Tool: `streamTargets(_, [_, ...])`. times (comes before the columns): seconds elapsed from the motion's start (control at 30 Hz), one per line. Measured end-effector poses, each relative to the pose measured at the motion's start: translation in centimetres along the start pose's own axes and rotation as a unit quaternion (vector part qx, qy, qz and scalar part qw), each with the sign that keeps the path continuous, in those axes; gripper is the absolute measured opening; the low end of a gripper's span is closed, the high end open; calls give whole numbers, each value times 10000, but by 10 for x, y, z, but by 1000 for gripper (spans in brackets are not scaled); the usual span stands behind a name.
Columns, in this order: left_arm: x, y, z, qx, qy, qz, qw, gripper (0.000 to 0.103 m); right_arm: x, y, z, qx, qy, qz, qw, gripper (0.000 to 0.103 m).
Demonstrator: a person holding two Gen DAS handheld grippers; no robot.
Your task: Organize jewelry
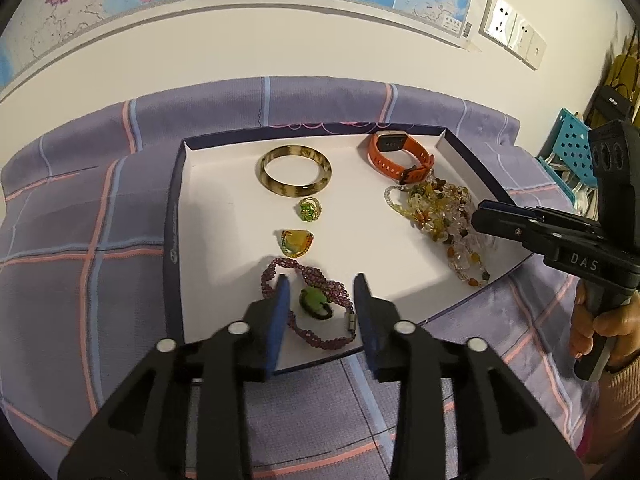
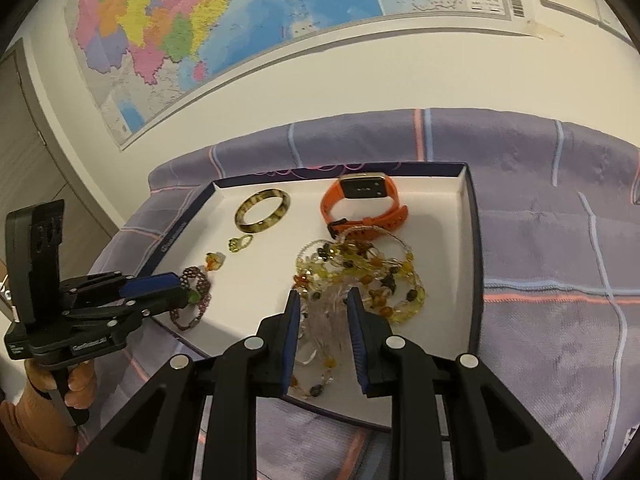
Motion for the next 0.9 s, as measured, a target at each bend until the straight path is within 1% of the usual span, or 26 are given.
streamTargets(0.07, [2, -1, -4, -28, -35, 5, 10000, 42, 1, -1, -2, 62, -13, 19, 10000, 29])
streamTargets(0.1, [2, -1, -6, -26, -68, 18, 10000, 47, 1, 0, -3, 93, -28, 16, 10000, 31])
streamTargets(0.2, [7, -4, -16, -38, -186, 93, 9998, 52, 2, 4, -11, 152, -119, -22, 9998, 43])
streamTargets(0.27, [10, -5, -26, -51, -313, 92, 9995, 60, 3, 10, -18, 193, -203, -88, 9996, 50])
streamTargets(0.3, [13, -5, -31, -82, -374, 60, 9992, 69, 4, 13, -23, 221, -244, -98, 9994, 57])
streamTargets(0.33, [13, -4, -34, -104, -432, 36, 9990, 75, 4, 16, -27, 246, -285, -98, 9992, 59])
streamTargets(0.37, [17, -4, -41, -131, -528, 18, 9985, 75, 7, 22, -33, 254, -343, -148, 9990, 60])
streamTargets(0.4, [19, -4, -44, -152, -568, 26, 9983, 77, 9, 26, -36, 258, -361, -190, 9988, 68])
streamTargets(0.43, [22, -5, -48, -198, -627, 41, 9978, 85, 12, 31, -40, 287, -383, -226, 9986, 82])
streamTargets(0.47, [26, -5, -52, -249, -689, 33, 9973, 92, 16, 36, -43, 365, -407, -252, 9982, 87])
streamTargets(0.5, [29, -5, -56, -295, -761, 30, 9967, 98, 19, 41, -45, 417, -416, -304, 9978, 88])
streamTargets(0.57, [37, -5, -64, -502, -951, 65, 9942, 98, 27, 51, -49, 482, -428, -400, 9971, 94])
streamTargets(0.6, [40, -4, -66, -549, -965, 53, 9938, 98, 31, 55, -50, 500, -423, -410, 9970, 96])
streamTargets(0.77, [55, 1, -72, -669, -940, -151, 9932, 98, 47, 69, -52, 718, -326, -455, 9958, 96])
streamTargets(0.9, [66, 3, -73, -748, -903, -185, 9929, 98, 57, 76, -53, 702, -335, -355, 9963, 96])
Point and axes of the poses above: each gripper's, at about its wrist camera, not at the fingertips, and z roughly the way its jaws point, y to its left, x to its underside, the point moved 3 cm from there along z, roughly the way its jaws point, and after that the axes turned 12 degrees about -z, right-handed, at the moved point
